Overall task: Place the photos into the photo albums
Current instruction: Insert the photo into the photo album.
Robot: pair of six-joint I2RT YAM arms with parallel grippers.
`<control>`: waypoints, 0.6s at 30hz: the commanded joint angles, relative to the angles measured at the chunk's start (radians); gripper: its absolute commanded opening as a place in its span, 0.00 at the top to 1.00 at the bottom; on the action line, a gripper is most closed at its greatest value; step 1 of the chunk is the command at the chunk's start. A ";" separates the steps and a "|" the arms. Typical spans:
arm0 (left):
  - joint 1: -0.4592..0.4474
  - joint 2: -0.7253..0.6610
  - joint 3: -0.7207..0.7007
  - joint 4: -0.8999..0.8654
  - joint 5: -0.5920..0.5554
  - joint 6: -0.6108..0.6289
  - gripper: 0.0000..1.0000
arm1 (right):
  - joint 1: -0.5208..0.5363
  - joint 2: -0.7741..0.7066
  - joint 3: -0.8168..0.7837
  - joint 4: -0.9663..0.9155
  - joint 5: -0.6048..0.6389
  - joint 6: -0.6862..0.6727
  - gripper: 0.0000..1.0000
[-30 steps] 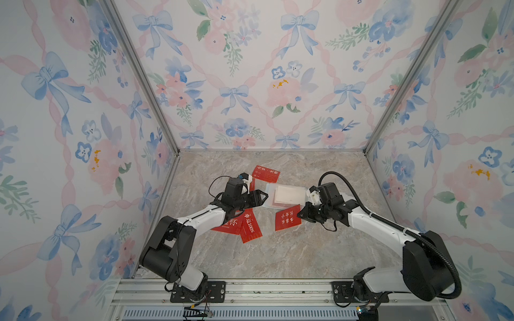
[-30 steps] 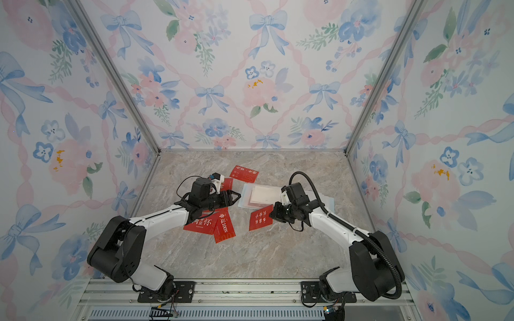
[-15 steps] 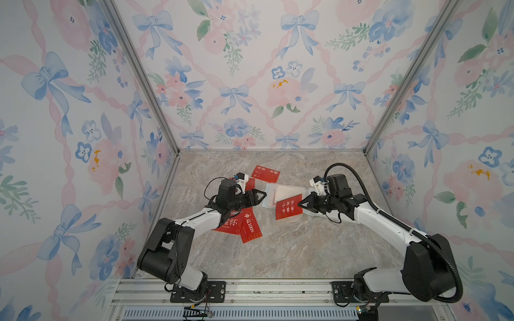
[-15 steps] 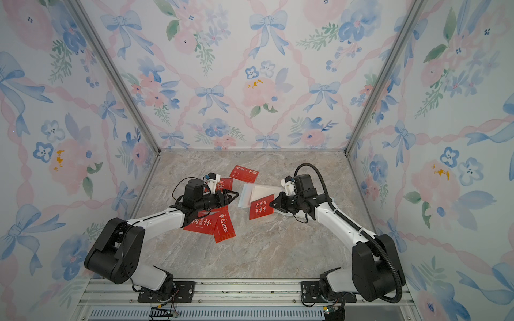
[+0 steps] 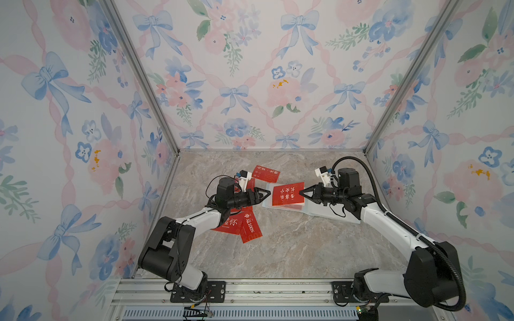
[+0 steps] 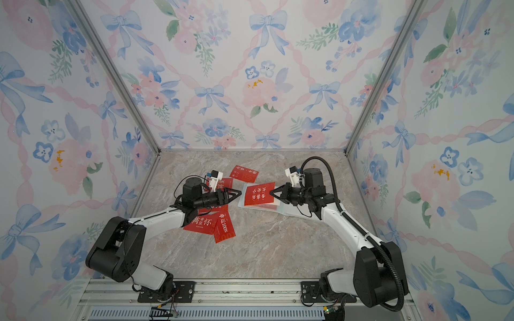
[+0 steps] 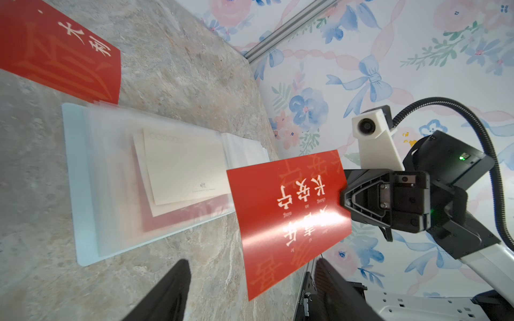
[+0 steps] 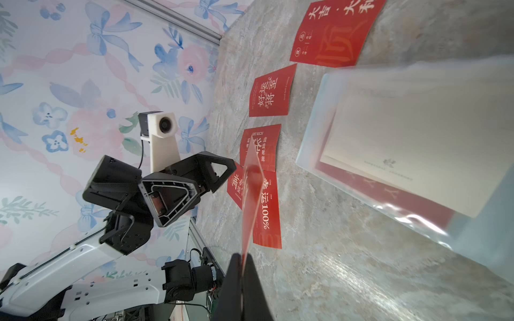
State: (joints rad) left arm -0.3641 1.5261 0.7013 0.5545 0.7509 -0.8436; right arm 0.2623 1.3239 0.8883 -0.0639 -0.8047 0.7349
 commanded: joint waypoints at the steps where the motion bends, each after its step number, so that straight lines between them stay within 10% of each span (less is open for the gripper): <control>1: 0.007 0.025 -0.008 0.064 0.062 -0.044 0.27 | -0.005 -0.017 -0.031 0.151 -0.090 0.097 0.95; 12: -0.009 0.028 0.008 0.217 0.156 -0.162 0.38 | 0.053 0.045 -0.006 0.172 -0.110 0.097 0.95; 18: -0.009 0.010 0.005 0.233 0.153 -0.177 0.63 | 0.054 0.057 -0.004 0.160 -0.096 0.092 0.94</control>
State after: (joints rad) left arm -0.3653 1.5551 0.7013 0.7418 0.8722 -1.0161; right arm 0.3088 1.3674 0.8654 0.0902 -0.8940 0.8303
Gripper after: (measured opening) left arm 0.392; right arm 0.061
